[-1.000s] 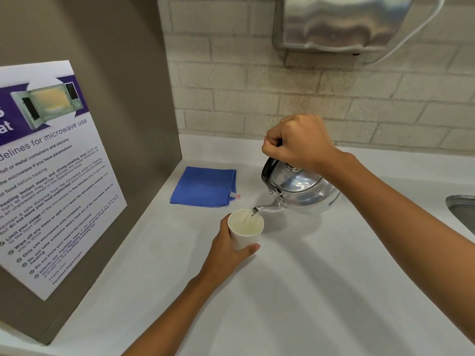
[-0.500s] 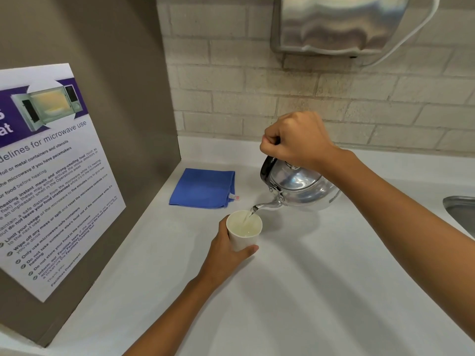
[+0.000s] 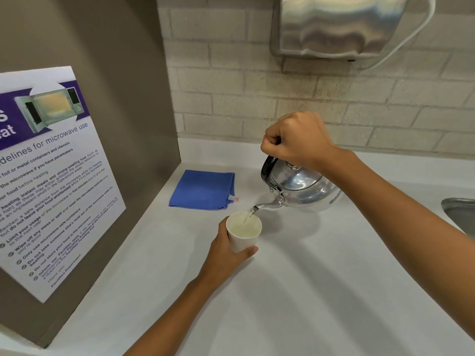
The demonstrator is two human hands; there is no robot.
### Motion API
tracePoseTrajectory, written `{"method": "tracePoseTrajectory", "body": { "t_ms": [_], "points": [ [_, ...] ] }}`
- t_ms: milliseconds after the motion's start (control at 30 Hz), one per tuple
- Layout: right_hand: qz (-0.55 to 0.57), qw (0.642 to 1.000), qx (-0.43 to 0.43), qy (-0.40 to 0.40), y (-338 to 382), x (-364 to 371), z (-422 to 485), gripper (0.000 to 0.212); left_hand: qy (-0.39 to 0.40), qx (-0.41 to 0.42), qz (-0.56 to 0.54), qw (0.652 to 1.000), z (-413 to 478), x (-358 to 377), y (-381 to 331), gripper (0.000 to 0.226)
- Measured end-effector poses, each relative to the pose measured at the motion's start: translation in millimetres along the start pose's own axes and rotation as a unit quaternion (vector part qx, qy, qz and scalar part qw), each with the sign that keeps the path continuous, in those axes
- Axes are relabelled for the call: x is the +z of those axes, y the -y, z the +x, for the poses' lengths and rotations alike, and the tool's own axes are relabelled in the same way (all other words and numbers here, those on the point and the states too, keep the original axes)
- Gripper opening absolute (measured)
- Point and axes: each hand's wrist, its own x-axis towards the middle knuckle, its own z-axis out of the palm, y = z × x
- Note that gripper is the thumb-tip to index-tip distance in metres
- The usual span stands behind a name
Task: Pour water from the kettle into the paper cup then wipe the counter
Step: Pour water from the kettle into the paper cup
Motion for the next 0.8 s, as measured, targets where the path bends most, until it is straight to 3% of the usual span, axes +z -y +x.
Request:
{"method": "tracePoseTrajectory", "body": {
  "t_ms": [367,800],
  "points": [
    [0.029,0.999,0.025,-0.008,-13,16,-11,0.037,0.007,-0.003,-0.005,1.0,-2,-2,-1,0.076],
    [0.159,0.978,0.137,-0.022,-37,32,-14,0.043,0.014,-0.013,-0.003,1.0,-1,-3,-1,0.083]
  ]
}}
